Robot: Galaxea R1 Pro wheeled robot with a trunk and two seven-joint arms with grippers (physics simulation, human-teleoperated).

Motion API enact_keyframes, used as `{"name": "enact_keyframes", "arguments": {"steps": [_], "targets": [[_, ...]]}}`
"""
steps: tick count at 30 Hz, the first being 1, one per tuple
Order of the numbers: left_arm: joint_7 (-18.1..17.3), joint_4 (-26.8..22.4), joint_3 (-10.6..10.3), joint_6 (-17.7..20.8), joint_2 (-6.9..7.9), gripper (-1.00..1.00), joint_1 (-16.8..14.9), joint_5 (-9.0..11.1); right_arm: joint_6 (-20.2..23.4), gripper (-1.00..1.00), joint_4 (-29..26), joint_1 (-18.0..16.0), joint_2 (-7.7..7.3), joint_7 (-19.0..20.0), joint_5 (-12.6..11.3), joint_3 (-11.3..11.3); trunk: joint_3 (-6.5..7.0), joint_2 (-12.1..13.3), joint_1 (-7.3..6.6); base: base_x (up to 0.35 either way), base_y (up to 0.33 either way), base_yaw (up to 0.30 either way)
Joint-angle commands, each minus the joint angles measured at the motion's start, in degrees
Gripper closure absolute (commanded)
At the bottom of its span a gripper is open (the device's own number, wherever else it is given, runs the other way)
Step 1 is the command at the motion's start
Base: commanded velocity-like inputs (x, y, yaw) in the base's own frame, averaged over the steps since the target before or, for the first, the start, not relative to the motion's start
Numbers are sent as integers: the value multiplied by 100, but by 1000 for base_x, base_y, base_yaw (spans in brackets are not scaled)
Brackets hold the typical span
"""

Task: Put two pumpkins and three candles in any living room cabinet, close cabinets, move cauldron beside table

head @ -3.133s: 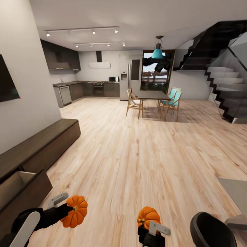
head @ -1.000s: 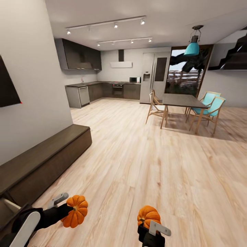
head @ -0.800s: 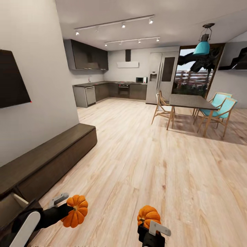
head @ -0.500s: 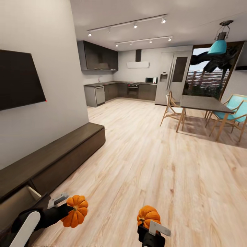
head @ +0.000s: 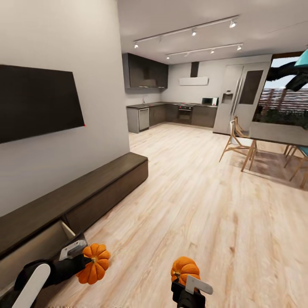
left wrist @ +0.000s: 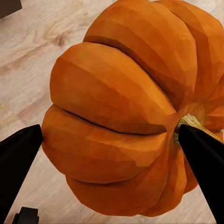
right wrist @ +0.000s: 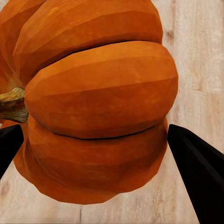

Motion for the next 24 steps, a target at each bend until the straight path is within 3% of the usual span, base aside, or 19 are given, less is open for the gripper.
{"name": "enact_keyframes", "arguments": {"steps": [1,24], "targets": [[11,0,-1,-5,0,100,-1,17,4,100,1,-1,0,-15,9,1,19,41,-23,0,0,291],[39,0,-1,-5,-1,100,-1,17,4,100,3,-1,0,-16,9,1,432,964,-528,0,0,291]]}}
